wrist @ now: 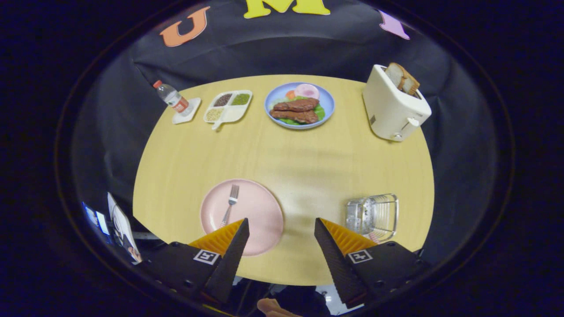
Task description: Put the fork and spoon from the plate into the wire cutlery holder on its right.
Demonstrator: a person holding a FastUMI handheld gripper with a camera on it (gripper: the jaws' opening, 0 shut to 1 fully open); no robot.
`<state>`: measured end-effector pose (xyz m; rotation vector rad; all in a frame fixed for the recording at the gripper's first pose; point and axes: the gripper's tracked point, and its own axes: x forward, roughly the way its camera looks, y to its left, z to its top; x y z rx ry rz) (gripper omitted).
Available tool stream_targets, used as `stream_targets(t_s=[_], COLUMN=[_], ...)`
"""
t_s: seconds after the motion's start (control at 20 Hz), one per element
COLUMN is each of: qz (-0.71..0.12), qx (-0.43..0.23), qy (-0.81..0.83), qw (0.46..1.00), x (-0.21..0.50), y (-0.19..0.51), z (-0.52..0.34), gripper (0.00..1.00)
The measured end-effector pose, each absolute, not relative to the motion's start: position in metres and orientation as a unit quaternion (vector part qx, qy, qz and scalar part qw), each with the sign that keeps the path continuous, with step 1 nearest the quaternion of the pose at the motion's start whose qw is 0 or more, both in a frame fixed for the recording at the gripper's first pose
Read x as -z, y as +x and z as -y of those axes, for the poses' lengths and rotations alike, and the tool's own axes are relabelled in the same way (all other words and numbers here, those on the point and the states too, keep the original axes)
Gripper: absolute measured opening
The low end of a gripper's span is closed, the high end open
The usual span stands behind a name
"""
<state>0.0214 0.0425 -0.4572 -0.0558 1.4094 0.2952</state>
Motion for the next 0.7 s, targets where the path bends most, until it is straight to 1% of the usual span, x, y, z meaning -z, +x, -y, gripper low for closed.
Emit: stream_targets(t_s=[0.05,0.15,0.3,0.45,0.7], qz=[-0.631,-0.612,-0.606,-0.59,-0.588], qx=[-0.138,-0.136,-0.118,-0.082,-0.039], qy=[-0.023,-0.02,0.002,-0.003,0.013], qw=[0.763,0.779,0.787,0.804,0.808], x=[0.461,0.47,0.489,0.513,0.548], y=[0.016,0.001,-0.027,-0.045,-0.066], z=[-0.055,-0.076,-0.104,-0.113,-0.127], gripper=[0.92,0.92,0.92,0.93,0.92])
